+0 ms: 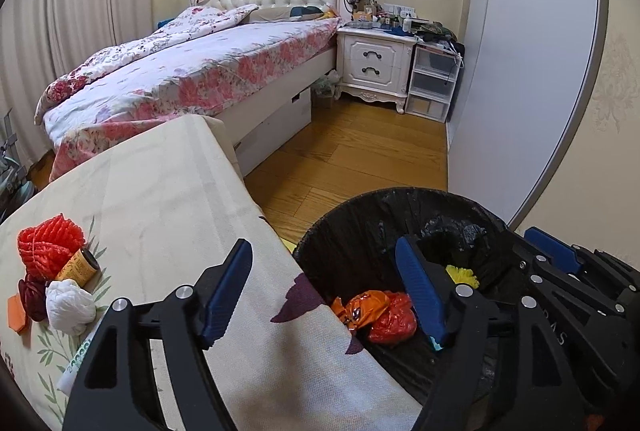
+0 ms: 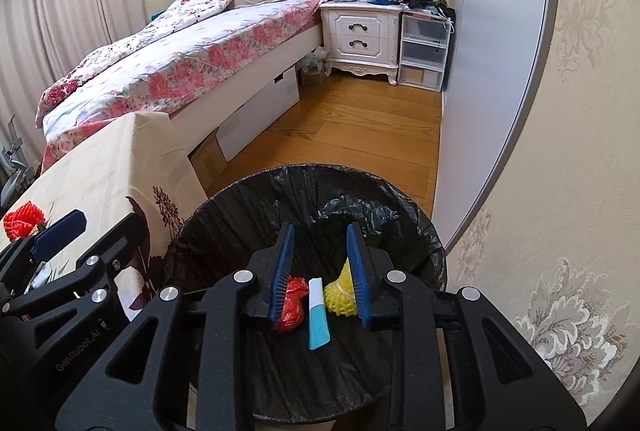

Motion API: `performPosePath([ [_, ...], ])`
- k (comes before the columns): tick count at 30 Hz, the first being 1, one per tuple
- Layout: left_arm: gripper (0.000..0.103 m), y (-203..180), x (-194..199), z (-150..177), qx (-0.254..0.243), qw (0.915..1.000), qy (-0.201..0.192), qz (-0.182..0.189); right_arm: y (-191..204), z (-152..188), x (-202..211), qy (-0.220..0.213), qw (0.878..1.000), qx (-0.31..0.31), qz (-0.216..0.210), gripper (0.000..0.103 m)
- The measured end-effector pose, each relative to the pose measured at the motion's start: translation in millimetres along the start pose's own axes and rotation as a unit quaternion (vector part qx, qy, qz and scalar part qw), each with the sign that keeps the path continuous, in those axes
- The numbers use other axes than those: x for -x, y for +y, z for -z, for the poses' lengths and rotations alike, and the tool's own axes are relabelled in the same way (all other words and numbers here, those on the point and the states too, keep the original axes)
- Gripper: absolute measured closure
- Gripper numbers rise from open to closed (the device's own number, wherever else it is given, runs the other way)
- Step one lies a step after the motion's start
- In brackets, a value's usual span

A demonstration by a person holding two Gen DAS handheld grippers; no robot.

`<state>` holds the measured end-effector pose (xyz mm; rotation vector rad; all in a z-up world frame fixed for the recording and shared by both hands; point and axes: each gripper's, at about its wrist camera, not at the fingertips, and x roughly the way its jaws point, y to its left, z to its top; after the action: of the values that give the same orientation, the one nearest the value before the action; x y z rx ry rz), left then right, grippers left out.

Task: Collect trash
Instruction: 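Move both grippers back over the table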

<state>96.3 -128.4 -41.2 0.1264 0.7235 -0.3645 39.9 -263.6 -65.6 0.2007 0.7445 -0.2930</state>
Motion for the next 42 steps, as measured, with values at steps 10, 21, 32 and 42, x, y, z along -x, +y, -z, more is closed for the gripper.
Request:
performPosePath([
  [10,0.028,18.5,24.1,5.1,0.012,0.9996,-0.005,-0.025,6.4,3.5,12.1,-0.003,1.0,0.004,-0.009,0.065],
  [21,0.028,65.3,67.4,32.8,0.044,0.9972,-0.002,-0.061,55.8,24.7,33.6,0.011,0.997,0.051,-0.057,0.065],
  [32,0.028,122.2,102.5,69.3,0.089,0.9893,-0.001,-0.116,126.0,49.7,54.3,0.019,0.987,0.117,-0.107,0.065],
  [42,0.028,179.0,124.5,103.3,0.133,0.9775,0.007,-0.163,180.3,68.5,69.1,0.028,0.975,0.167,-0.144,0.065],
])
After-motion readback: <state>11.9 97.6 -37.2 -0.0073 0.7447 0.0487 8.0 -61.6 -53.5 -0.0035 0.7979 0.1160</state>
